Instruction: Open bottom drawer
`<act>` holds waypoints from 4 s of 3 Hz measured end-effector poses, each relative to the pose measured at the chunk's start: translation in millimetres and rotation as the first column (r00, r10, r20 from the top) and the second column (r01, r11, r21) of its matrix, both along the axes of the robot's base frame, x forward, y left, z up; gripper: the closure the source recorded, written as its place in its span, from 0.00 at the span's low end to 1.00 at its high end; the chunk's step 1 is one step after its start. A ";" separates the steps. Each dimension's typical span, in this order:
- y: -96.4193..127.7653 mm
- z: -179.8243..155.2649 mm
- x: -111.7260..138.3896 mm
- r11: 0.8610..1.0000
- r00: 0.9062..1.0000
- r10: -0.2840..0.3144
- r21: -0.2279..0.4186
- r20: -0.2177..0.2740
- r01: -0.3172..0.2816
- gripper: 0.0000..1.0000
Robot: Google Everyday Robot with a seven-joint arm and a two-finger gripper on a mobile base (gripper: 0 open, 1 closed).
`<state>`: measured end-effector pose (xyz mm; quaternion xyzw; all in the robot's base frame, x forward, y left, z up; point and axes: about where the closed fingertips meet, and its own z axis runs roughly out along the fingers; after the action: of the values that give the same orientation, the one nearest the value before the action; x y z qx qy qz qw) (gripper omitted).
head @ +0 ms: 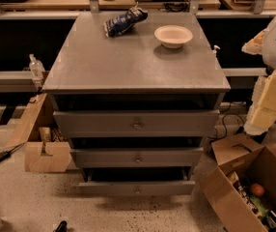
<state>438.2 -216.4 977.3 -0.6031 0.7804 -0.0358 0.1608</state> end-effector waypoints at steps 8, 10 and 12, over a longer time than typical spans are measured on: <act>-59.1 -293.6 57.5 0.995 0.993 0.069 0.067 0.099 -0.076 0.00; -14.8 -436.4 49.9 0.986 0.992 0.099 0.125 0.083 -0.109 0.00; -10.3 -568.7 54.1 0.984 0.986 0.104 0.132 0.129 -0.120 0.00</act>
Offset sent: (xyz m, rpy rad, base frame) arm 0.0195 -0.0039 -0.0496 0.0410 0.0359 -0.0428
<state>492.3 -226.7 408.6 -0.6301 0.7346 -0.0087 0.2515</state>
